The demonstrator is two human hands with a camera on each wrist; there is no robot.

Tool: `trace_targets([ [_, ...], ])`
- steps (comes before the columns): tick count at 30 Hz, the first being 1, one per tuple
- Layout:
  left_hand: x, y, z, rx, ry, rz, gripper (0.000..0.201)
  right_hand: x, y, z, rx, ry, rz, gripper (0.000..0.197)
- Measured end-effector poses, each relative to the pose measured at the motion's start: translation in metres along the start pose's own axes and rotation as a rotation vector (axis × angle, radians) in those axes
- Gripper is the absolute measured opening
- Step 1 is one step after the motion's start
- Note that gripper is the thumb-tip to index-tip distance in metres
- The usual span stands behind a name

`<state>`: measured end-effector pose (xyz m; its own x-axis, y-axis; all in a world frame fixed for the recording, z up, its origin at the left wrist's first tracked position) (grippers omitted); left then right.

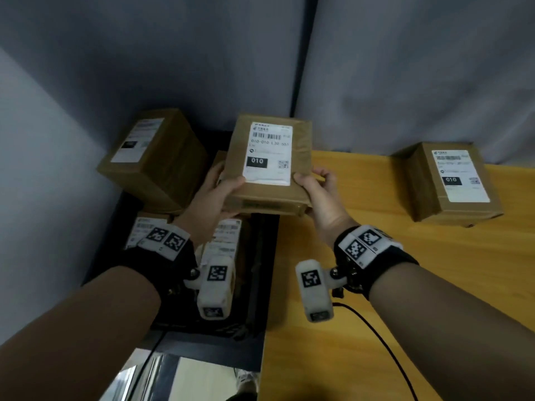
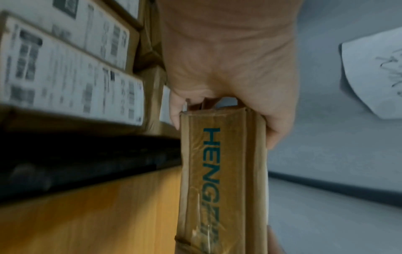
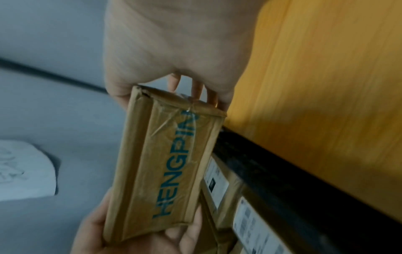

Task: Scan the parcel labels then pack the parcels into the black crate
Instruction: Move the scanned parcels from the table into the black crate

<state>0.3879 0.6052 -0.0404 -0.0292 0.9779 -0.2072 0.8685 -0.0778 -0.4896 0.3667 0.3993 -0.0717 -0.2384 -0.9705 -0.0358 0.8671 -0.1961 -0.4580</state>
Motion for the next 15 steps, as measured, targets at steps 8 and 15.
trace_targets([
  [8, 0.089, 0.011, -0.029, -0.021, 0.343, -0.226, 0.049, -0.072, 0.013, 0.005, 0.011, -0.098, -0.189, 0.056],
  [15, 0.131, 0.018, -0.024, -0.021, 0.425, -0.236, 0.036, -0.123, 0.038, 0.009, 0.141, -0.745, -0.032, 0.062],
])
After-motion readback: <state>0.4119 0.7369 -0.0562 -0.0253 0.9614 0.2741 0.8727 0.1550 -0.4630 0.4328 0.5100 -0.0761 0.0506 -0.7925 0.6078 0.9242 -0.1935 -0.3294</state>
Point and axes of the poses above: each hand's wrist, its own y-axis towards the middle knuckle, its own x-axis out of the back of the hand, z = x × y, the point moved 9 cm from there along y, towards the middle knuckle, and after that the axes turned 11 degrees about -y, right-handed, at the moved point
